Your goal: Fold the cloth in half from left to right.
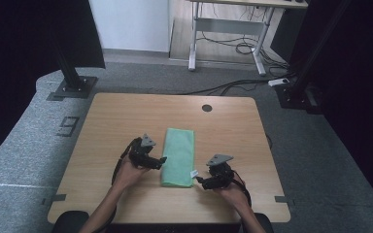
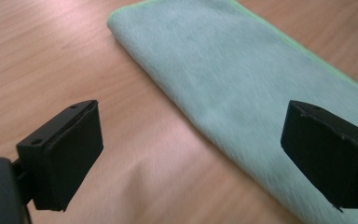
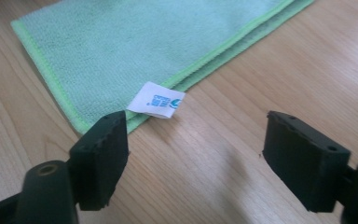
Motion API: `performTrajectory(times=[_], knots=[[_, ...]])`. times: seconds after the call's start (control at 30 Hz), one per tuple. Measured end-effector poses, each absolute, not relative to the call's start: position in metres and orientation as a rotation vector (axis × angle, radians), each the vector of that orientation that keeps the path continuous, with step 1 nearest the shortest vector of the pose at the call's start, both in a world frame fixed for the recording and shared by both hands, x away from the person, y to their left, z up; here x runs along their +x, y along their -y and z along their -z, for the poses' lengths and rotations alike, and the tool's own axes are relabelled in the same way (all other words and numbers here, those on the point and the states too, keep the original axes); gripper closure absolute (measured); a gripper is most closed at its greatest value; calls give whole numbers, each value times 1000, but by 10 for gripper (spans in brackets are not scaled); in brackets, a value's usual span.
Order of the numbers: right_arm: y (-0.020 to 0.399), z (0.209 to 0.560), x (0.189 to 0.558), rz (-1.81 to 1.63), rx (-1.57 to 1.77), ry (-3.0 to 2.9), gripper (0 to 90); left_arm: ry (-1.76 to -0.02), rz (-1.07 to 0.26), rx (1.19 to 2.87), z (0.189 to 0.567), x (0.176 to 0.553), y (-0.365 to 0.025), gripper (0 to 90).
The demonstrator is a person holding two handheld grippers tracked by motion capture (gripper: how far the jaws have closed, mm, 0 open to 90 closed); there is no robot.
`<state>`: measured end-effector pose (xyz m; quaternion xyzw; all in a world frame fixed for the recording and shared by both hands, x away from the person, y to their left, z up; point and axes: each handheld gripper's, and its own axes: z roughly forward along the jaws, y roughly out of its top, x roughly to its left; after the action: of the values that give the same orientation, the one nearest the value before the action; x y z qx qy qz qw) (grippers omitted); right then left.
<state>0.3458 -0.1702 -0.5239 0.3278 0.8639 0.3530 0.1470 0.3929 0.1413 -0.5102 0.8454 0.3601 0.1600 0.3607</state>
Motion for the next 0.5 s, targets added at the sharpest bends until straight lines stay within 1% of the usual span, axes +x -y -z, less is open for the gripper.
performTrajectory(times=[0.1,0.3,0.4,0.5], knots=[[177,521,345,-1020,974,-2475,156,-923,-399,2183,510,381,-151,27],[191,518,342,-1029,1031,-2440,120,-935,-388,2188,512,362,-172,0],[198,520,341,-1011,1055,-2421,63,-948,-422,2203,514,354,-182,0],[204,525,341,-997,1086,-2404,10,-968,-429,2192,518,349,-191,0]])
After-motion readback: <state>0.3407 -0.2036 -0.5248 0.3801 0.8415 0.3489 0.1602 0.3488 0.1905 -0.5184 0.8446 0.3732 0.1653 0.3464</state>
